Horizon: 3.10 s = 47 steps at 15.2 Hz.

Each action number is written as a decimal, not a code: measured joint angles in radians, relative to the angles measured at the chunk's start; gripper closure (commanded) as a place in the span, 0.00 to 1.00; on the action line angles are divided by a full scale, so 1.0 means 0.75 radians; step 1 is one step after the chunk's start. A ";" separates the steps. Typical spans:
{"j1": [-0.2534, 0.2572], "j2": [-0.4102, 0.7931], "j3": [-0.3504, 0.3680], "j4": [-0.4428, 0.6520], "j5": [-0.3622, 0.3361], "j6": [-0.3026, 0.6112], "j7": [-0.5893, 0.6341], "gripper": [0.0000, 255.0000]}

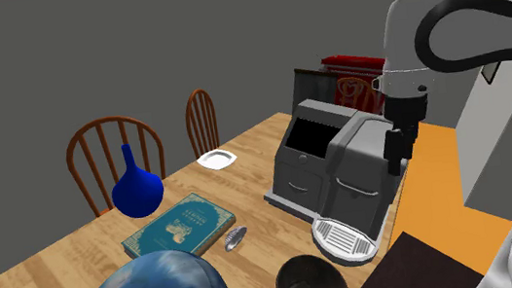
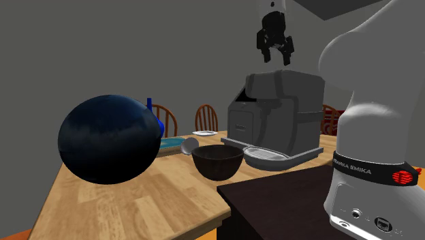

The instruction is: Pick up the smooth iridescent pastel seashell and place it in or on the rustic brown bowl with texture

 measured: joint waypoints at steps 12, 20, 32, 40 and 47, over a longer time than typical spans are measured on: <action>0.074 0.052 0.105 -0.209 0.201 0.407 0.369 0.00; 0.136 0.330 0.250 -0.431 0.472 1.143 0.535 0.00; 0.190 1.024 0.397 -0.237 0.690 1.965 0.748 0.00; 0.286 1.484 0.342 0.064 0.670 2.342 0.937 0.00; 0.328 1.683 0.304 0.221 0.657 2.428 0.961 0.00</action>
